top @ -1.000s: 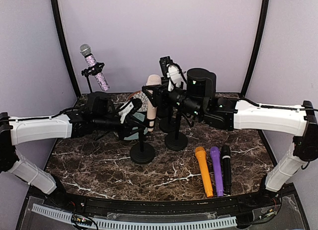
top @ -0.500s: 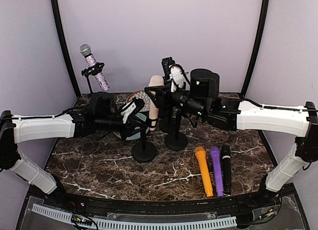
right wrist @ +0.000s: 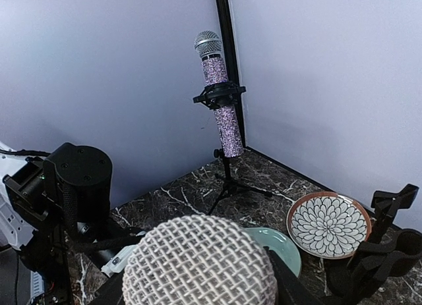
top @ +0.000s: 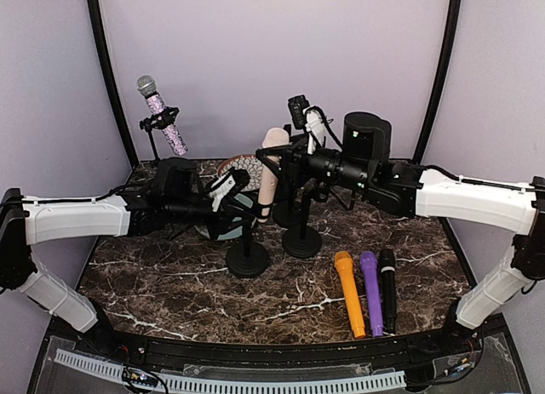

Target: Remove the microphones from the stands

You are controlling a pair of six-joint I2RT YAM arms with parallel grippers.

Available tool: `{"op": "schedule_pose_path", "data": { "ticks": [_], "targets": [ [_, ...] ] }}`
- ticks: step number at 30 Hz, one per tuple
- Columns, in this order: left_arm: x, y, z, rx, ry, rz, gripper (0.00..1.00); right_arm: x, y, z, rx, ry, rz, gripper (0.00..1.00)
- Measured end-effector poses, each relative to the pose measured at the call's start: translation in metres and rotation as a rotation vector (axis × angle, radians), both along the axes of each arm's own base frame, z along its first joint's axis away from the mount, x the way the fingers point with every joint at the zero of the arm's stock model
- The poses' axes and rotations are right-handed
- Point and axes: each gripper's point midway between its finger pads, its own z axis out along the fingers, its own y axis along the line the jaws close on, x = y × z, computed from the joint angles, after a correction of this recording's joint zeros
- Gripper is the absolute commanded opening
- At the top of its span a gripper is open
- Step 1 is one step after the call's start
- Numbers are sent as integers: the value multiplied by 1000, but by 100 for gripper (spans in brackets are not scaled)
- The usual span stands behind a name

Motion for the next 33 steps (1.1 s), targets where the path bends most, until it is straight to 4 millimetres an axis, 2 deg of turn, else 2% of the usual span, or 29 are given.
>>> {"op": "schedule_pose_path", "data": {
  "ticks": [19,23,29,31,33],
  "targets": [
    [1,0,-1,3,-6,-2,0,-4,-8,10,27,-15,55,0],
    [1,0,-2,4,-3,0,0,-6,-15,36,98,-57,51,0],
    [3,1,-1,2,-1,6,0,-14,-51,110,276,-213,10,0],
    [3,1,-1,3,-2,6,0,-16,-56,120,304,-237,4,0],
    [3,1,-1,3,-2,6,0,-16,-57,123,311,-242,0,0]
  ]
}}
